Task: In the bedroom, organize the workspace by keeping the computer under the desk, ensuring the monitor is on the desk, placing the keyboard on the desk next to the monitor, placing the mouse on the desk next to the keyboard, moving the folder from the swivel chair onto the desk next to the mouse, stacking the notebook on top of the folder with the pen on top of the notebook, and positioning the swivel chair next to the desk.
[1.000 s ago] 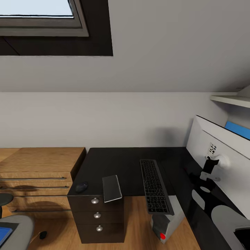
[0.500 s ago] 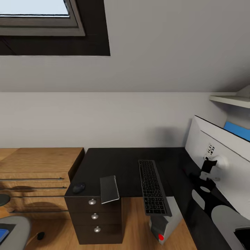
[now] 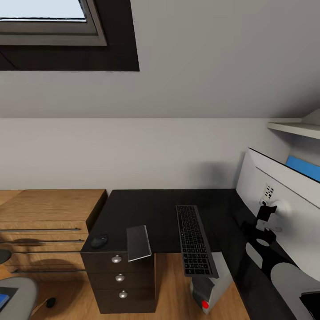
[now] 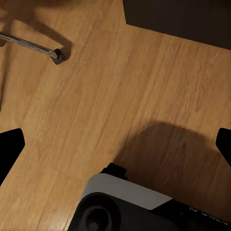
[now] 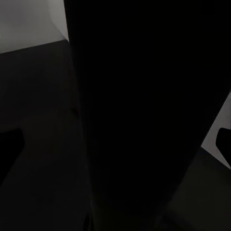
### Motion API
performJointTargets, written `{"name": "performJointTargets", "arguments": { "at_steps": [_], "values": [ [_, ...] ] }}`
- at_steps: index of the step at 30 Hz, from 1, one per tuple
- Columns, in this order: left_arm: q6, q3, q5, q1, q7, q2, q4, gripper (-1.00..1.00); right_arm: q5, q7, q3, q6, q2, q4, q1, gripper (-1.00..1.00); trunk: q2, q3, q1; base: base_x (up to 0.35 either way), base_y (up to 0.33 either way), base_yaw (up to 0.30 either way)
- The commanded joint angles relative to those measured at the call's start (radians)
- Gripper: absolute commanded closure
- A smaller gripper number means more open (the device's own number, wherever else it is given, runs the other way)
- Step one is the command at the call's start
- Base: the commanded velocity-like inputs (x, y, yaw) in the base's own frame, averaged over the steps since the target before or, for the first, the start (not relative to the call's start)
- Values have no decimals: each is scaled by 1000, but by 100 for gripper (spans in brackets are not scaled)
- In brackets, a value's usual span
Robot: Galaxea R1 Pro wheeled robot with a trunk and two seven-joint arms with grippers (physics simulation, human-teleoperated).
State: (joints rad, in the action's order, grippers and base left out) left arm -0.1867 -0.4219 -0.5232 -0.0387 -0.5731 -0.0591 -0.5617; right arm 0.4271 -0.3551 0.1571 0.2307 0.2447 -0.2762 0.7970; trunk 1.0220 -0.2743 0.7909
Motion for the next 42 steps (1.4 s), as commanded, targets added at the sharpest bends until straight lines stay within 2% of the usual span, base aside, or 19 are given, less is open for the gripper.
{"name": "performJointTargets", "arguments": {
  "at_steps": [1,19,20,42],
  "values": [
    [-6,-6,-11,0,-5,1,-1,-100,10,-4,9,4,1,0,1,-100,1,-1,0,1,-1,0],
    [-6,-6,-11,0,-5,1,-1,-100,10,-4,9,4,1,0,1,-100,1,-1,0,0,0,0],
    [-6,-6,-11,0,-5,1,-1,-100,10,-4,9,4,1,0,1,100,1,-1,0,0,0,0],
    [-7,-6,-11,0,-5,1,-1,-100,10,-5,9,4,1,-3,1,100,1,-1,0,0,0,0]
  ]
}}
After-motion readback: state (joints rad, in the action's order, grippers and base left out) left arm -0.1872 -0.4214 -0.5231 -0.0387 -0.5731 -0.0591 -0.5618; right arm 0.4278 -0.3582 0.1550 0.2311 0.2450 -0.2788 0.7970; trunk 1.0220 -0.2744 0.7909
